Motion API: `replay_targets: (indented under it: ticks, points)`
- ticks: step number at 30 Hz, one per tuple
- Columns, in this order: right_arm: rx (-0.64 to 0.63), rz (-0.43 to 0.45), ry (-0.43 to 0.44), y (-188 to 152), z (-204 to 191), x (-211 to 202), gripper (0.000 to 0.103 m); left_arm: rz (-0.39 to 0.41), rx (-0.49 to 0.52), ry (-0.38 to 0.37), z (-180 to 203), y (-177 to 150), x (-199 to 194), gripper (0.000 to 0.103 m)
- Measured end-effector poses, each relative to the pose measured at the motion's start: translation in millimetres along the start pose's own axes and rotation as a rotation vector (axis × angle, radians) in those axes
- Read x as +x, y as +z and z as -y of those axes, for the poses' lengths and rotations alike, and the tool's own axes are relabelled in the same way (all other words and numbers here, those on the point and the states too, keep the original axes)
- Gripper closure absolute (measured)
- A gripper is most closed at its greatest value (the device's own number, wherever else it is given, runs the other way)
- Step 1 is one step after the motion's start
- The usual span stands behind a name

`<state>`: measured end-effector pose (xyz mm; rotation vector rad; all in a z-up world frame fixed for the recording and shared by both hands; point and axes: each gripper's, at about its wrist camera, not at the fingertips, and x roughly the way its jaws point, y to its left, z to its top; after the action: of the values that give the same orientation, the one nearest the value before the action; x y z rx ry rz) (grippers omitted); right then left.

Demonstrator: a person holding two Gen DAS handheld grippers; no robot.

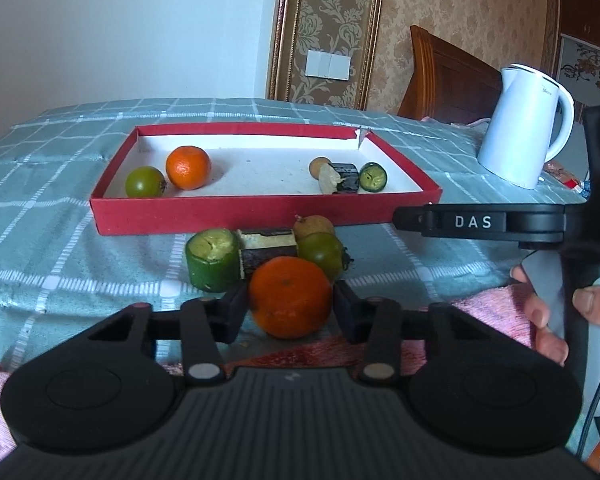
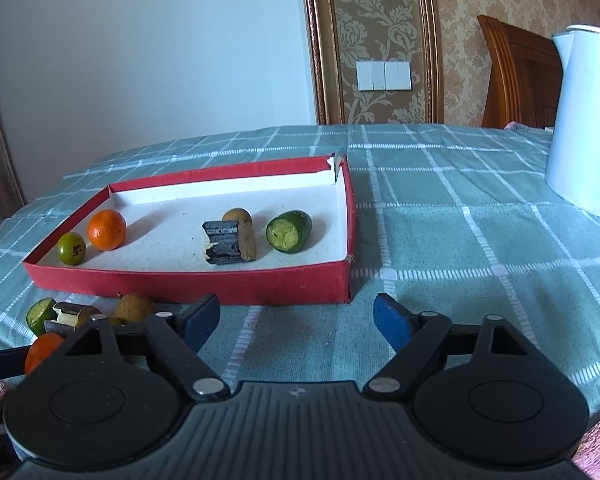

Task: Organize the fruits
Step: 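Lift the mandarin with the left tool, lower it into the tray, release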

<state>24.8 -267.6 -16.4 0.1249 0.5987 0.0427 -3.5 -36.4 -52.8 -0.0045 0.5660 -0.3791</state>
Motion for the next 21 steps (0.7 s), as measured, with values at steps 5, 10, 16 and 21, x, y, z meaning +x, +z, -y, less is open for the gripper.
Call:
replay_targets:
  ticks: [5,10,16,21]
  points:
    - [0.009,-0.019,0.003,0,1,3,0.018,0.011,0.006,-0.005,-1,-2,-1,0.062]
    - [0.017,-0.045,0.007,0,2,6,0.018,0.004,0.003,-0.012,-3,-1,-5,0.062]
    - [0.013,-0.063,0.004,0,1,8,0.009,0.013,-0.006,-0.021,-7,6,-16,0.062]
    - [0.002,-0.071,0.003,-1,-1,9,0.007,0.059,-0.012,-0.044,-10,20,-34,0.062]
